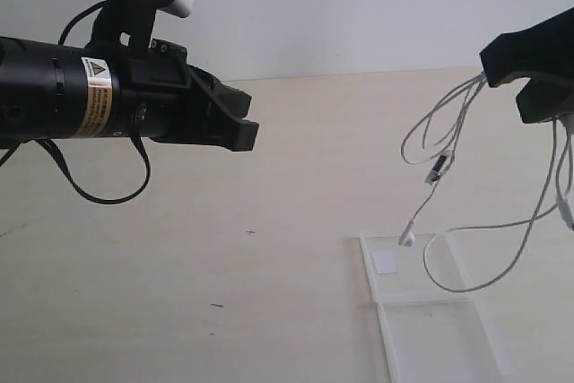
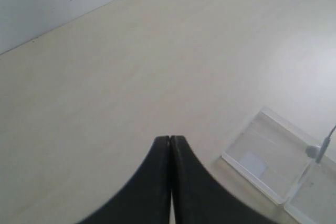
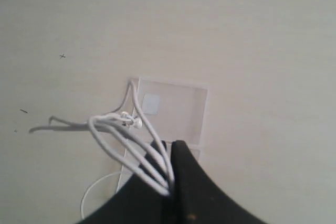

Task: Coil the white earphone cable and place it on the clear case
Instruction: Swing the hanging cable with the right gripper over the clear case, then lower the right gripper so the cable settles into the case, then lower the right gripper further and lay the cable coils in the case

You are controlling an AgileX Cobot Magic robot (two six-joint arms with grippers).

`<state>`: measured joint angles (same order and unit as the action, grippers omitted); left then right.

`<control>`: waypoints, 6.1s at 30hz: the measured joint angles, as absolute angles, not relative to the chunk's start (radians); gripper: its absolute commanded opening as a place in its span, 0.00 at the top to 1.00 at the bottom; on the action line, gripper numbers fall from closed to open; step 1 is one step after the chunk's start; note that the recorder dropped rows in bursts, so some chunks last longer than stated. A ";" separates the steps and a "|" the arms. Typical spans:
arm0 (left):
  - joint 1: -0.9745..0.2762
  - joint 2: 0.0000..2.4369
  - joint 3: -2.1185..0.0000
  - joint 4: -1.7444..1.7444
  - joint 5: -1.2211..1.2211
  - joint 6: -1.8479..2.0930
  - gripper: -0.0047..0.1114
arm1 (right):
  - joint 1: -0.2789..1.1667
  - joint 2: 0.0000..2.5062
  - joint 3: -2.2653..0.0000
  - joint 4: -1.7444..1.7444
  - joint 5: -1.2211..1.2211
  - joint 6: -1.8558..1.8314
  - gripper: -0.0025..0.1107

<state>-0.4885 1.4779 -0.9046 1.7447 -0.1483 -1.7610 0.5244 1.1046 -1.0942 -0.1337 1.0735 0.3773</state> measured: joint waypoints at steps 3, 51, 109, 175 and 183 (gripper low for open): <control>-0.489 1.478 -0.905 1.745 -0.148 -1.761 0.96 | 0.524 1.105 -1.094 -0.127 1.105 0.376 0.98; -0.489 1.478 -0.905 1.745 -0.138 -1.761 0.96 | 0.524 1.167 -1.058 0.000 1.171 0.366 0.98; -0.489 1.478 -0.905 1.745 -0.134 -1.761 0.96 | 0.524 1.308 -0.936 0.016 1.020 0.339 0.98; -0.489 1.478 -0.905 1.745 -0.176 -1.761 0.96 | 0.524 1.745 -0.851 -0.056 0.692 0.384 0.74; -0.489 1.478 -0.905 1.745 -0.178 -1.761 0.96 | 0.524 1.745 -0.851 -0.076 0.722 0.388 0.44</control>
